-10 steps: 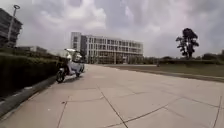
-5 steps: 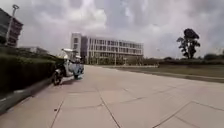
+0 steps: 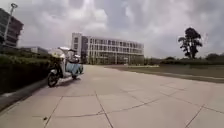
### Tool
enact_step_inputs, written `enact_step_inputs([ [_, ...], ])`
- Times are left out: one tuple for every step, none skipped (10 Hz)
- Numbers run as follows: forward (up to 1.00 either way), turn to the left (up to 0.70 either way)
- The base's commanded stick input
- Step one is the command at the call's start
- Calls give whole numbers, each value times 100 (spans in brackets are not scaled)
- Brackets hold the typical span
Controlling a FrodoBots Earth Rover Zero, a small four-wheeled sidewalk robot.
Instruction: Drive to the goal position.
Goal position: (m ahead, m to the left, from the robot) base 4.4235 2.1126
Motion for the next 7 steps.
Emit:
enact_step_inputs([
  [50,-2],
  [50,-2],
  [50,-2],
  [50,-2],
  [50,-2],
  [50,-2],
  [50,-2],
])
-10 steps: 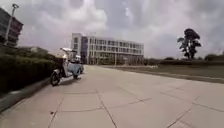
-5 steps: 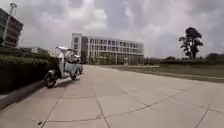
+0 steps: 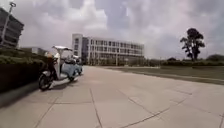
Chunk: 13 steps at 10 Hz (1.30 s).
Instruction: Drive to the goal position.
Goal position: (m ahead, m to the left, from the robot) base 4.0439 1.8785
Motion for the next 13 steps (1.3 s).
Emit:
enact_step_inputs([
  [50,-2],
  [50,-2],
  [50,-2],
  [50,-2],
  [50,-2],
  [50,-2],
  [50,-2],
  [50,-2],
  [50,-2],
  [50,-2],
  [50,-2],
  [50,-2],
  [50,-2],
])
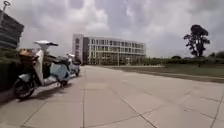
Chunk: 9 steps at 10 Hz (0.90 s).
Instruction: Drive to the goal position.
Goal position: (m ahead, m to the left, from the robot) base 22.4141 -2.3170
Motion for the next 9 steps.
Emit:
enact_step_inputs([
  [50,-2],
  [50,-2],
  [50,-2],
  [50,-2],
  [50,-2],
  [50,-2],
  [50,-2],
  [50,-2],
  [50,-2],
])
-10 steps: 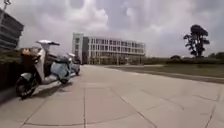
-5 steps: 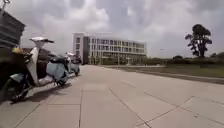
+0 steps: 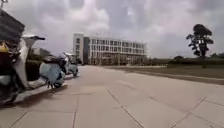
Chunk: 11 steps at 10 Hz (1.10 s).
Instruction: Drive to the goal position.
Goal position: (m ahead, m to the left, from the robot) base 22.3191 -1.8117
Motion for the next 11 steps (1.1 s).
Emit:
enact_step_inputs([
  [50,-2],
  [50,-2],
  [50,-2],
  [50,-2],
  [50,-2],
  [50,-2],
  [50,-2],
  [50,-2],
  [50,-2],
  [50,-2],
  [50,-2],
])
